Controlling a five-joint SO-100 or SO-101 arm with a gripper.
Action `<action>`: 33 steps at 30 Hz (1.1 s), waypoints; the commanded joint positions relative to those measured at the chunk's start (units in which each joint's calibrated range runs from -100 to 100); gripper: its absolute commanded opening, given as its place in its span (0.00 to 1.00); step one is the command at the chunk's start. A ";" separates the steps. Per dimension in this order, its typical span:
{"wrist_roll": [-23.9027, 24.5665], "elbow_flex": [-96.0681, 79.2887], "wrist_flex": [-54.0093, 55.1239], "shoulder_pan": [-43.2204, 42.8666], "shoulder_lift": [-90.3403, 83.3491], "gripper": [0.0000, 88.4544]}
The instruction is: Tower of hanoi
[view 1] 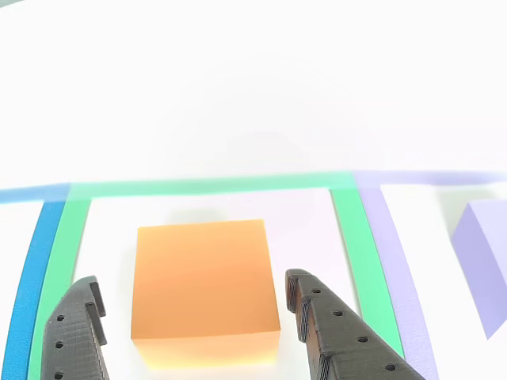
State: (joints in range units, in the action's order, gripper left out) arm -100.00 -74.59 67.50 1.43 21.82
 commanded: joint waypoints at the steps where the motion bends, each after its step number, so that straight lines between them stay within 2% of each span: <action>1: 0.00 0.04 0.03 0.68 -4.58 0.33; 6: 0.00 -1.60 -8.95 0.96 -15.49 0.34; 10: 0.00 -1.41 -22.96 1.06 -28.65 0.33; 20: 0.00 9.13 -77.62 0.39 -62.72 0.17; 24: 0.00 17.86 -95.35 -0.86 -67.40 0.08; 30: 0.00 33.86 -120.29 -2.87 -70.47 0.01; 33: 0.00 43.68 -132.92 -4.12 -70.71 0.00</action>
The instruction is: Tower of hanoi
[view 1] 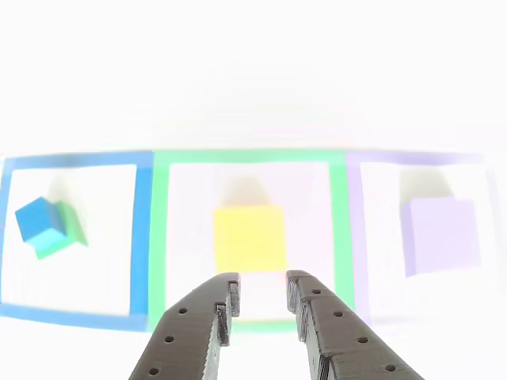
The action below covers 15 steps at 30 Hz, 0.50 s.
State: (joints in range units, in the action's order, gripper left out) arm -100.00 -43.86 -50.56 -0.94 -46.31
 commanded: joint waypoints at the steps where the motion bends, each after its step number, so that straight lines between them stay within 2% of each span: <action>1: 0.00 15.96 -18.35 -2.22 -2.58 0.00; 8: 0.00 35.68 -39.07 -6.06 -1.21 0.00; 15: 0.00 46.68 -48.30 -9.61 1.05 0.00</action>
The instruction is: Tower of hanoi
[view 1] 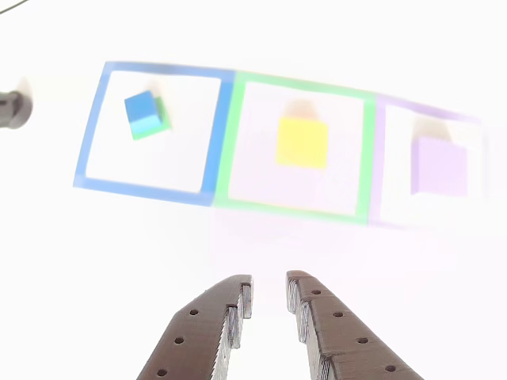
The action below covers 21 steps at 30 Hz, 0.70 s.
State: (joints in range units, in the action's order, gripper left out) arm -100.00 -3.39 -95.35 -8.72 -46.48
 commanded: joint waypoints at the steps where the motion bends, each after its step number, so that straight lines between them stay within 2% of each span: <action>1: 0.00 6.94 -4.17 -2.21 1.46 0.00; 15: 0.00 4.67 -3.04 -9.40 1.30 0.02; 21: 0.00 -12.42 11.46 -7.77 -0.48 0.11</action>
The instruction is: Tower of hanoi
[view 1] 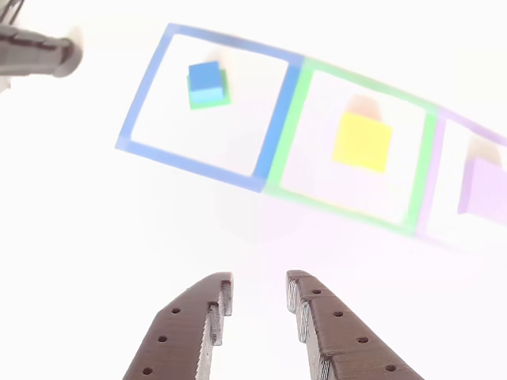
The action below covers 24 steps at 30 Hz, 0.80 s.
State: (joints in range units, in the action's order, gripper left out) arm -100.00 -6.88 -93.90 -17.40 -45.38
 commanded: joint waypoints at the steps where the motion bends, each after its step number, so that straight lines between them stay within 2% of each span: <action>1: 0.00 -12.58 13.50 1.39 -2.14 0.13; 4: 0.00 -25.31 26.29 2.44 -4.24 0.22; 8: 0.00 -40.94 44.99 2.06 -5.93 0.28; 16: 0.00 -64.58 86.86 0.62 1.66 0.33; 24: 0.00 -70.22 111.39 -1.40 16.11 0.34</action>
State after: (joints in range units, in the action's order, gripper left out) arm -100.00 -76.33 5.14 -17.64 -34.40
